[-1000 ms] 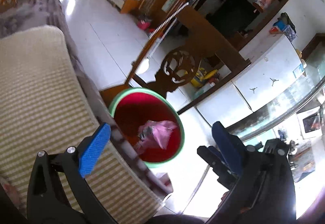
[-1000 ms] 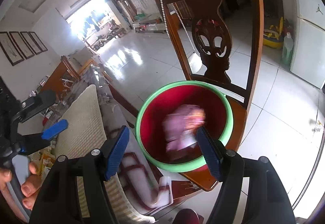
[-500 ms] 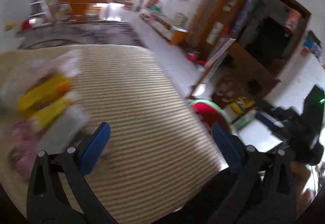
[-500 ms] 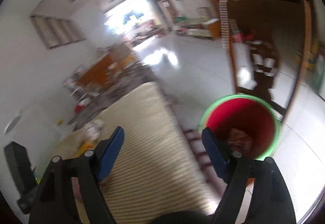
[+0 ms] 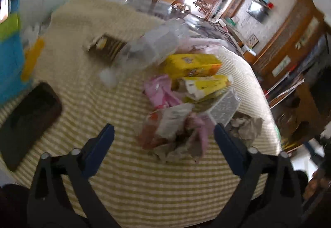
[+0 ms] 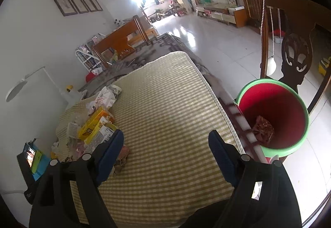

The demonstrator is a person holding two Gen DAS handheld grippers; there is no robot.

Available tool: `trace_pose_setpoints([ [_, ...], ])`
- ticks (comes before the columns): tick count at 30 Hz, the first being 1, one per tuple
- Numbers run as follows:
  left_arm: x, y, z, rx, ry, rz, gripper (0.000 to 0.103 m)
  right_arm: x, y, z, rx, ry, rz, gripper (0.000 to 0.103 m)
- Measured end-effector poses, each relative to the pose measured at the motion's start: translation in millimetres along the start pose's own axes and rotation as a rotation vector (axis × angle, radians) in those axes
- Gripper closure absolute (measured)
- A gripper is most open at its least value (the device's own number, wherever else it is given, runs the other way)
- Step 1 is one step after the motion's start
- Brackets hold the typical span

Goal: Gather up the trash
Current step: 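Return both tools to the table and grasp crumpled paper with the left tool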

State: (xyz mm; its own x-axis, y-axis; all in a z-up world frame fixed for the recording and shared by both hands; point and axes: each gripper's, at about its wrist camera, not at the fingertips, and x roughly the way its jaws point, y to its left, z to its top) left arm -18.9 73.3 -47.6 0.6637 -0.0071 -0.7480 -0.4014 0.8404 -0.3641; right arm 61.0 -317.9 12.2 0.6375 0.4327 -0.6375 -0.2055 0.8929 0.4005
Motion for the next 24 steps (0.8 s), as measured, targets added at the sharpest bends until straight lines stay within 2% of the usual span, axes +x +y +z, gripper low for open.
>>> trace_pose_setpoints([
  [2, 10, 4, -2, -0.043, 0.017, -0.041, 0.029, 0, 1, -1, -0.024, 0.005, -0.015, 0.022],
  [4, 19, 7, -2, -0.068, 0.045, -0.081, 0.048, 2, 5, -1, -0.048, 0.006, -0.030, 0.022],
  [5, 22, 6, -3, -0.069, 0.051, -0.097, 0.063, 3, 8, -1, -0.063, 0.007, -0.038, 0.022],
  [6, 22, 7, -4, -0.071, 0.045, -0.112, 0.071, 4, 8, -2, -0.070, 0.009, -0.042, 0.022],
  [9, 12, -4, -7, -0.035, 0.005, -0.111, 0.083, 7, 10, -3, -0.082, 0.017, -0.055, 0.022],
  [12, 5, -7, -7, -0.002, -0.022, -0.095, 0.084, 9, 10, -4, -0.087, 0.024, -0.067, 0.022],
  [18, -2, 5, -12, -0.036, -0.014, -0.094, 0.081, 11, 14, -5, -0.108, 0.031, -0.088, 0.022],
  [22, -20, 2, -10, -0.001, -0.034, -0.018, 0.080, 14, 16, -5, -0.108, 0.041, -0.097, 0.022],
  [23, -21, 2, -10, 0.011, -0.029, 0.004, 0.078, 14, 16, -5, -0.109, 0.044, -0.099, 0.022],
  [24, -20, 4, -12, 0.009, -0.026, 0.017, 0.067, 15, 17, -5, -0.111, 0.046, -0.101, 0.022],
])
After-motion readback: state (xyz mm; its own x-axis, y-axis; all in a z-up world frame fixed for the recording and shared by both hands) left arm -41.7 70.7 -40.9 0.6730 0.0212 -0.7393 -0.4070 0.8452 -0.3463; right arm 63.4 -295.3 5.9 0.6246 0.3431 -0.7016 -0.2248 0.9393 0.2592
